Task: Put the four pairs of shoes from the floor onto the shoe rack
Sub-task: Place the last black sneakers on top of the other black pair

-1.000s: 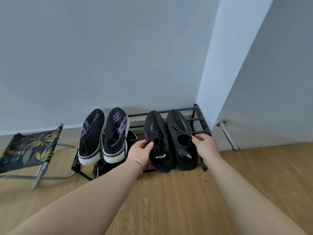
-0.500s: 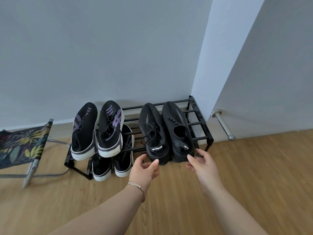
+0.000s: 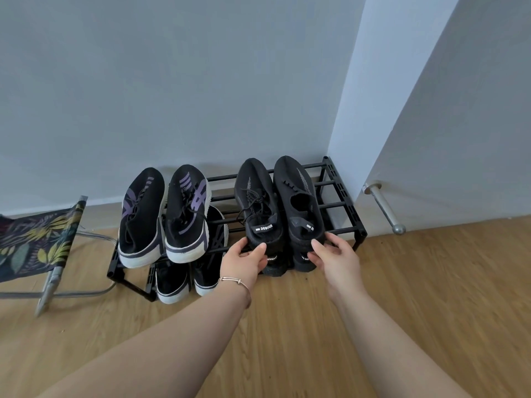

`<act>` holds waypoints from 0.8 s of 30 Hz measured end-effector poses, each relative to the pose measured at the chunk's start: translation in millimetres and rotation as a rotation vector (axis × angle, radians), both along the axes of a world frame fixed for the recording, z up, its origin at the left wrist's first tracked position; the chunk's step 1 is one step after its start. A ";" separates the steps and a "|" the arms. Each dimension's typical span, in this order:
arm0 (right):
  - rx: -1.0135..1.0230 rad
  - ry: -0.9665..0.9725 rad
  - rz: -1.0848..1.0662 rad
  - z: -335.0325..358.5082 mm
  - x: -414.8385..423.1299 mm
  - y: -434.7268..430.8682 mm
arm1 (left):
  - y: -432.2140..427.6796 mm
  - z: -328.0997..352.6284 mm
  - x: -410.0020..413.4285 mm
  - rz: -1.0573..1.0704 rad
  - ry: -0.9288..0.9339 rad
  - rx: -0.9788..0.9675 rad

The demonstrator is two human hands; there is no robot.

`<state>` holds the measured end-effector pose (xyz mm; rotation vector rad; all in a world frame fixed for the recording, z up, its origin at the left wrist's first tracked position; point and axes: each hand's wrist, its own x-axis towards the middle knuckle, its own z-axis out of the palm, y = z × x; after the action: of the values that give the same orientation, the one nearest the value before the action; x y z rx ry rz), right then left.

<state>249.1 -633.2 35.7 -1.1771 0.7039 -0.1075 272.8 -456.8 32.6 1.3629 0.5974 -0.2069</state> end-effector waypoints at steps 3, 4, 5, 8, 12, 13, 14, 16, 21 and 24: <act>0.047 -0.008 -0.039 -0.5 11.2 3.9 | 0.0 1.5 7.1 0.010 0.003 -0.055; 0.057 -0.006 -0.047 -1.1 14.9 4.8 | -0.3 2.5 9.4 0.014 0.007 -0.065; 0.066 -0.004 -0.052 -1.3 18.4 5.4 | -0.3 3.7 11.7 0.020 0.013 -0.076; 0.086 -0.002 -0.063 -1.1 27.1 8.3 | 1.6 5.0 18.9 0.027 0.028 -0.106; 0.073 0.010 -0.064 -2.4 35.2 10.7 | 3.8 4.6 21.8 0.010 0.039 -0.107; 0.064 0.018 -0.063 -3.2 36.4 10.6 | 4.1 4.1 21.8 0.009 0.041 -0.111; 0.054 0.026 -0.062 -4.2 37.1 10.4 | 4.1 4.1 21.6 0.012 0.042 -0.115; 0.025 0.032 -0.056 -6.0 37.0 10.3 | 4.3 3.2 21.2 0.012 0.044 -0.110; -0.201 0.069 0.048 -5.0 31.9 9.6 | 6.7 4.9 19.5 -0.054 0.038 0.054; -0.605 0.142 0.175 -4.2 29.1 5.6 | 9.0 8.3 20.6 -0.167 0.030 0.331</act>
<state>278.2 -627.6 31.5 -1.8357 0.7101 -0.0928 293.4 -447.7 40.9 1.7348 0.5594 -0.2725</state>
